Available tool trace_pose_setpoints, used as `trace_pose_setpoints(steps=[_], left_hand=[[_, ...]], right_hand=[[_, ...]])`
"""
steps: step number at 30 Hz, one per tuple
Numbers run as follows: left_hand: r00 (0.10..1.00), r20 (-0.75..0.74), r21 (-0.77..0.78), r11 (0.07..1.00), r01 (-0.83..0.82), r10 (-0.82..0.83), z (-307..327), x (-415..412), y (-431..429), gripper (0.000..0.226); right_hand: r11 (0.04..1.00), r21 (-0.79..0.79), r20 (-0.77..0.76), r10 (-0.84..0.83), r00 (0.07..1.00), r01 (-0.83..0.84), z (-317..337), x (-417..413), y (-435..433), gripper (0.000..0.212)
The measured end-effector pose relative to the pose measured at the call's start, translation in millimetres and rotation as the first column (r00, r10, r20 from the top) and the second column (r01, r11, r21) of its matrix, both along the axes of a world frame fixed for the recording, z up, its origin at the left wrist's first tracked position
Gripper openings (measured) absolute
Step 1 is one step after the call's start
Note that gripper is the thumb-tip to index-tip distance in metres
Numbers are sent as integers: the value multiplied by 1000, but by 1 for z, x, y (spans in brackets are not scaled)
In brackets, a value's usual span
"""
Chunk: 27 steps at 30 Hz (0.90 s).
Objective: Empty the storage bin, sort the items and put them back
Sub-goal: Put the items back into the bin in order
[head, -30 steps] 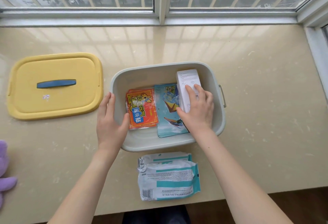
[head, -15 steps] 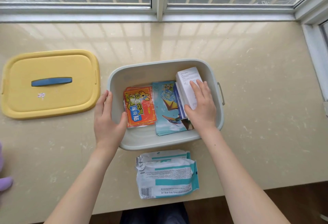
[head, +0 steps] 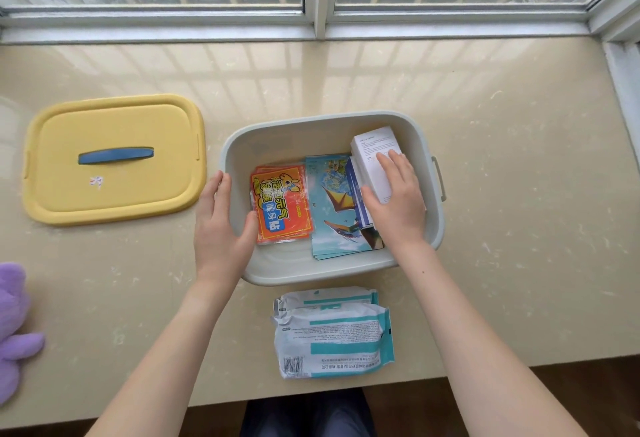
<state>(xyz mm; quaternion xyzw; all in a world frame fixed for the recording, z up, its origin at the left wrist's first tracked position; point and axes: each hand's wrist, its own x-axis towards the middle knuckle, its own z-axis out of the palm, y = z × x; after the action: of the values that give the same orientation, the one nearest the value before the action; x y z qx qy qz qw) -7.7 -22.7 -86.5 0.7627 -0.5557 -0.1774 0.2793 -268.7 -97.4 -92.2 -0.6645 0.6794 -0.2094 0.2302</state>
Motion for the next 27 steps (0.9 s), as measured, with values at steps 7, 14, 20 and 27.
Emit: trace_pose_setpoints(steps=[7, 14, 20, 27], left_hand=[[993, 77, -27, 996, 89, -87, 87, 2, 11, 53], [971, 170, -144, 971, 193, -168, 201, -8, 66, 50], [975, 170, -87, 984, 156, -140, 220, -23, 148, 48], [985, 146, 142, 988, 69, -90, 176, -29, 232, 54]], right_hand=[[964, -218, -72, 142, 987, -154, 83, 0, 16, 45], [907, -305, -122, 266, 956, -291, 191, -1, 78, 48], [899, -246, -117, 345, 931, -363, 203, -13, 155, 46], [905, -97, -159, 398, 904, -415, 160, -38, 210, 50]])
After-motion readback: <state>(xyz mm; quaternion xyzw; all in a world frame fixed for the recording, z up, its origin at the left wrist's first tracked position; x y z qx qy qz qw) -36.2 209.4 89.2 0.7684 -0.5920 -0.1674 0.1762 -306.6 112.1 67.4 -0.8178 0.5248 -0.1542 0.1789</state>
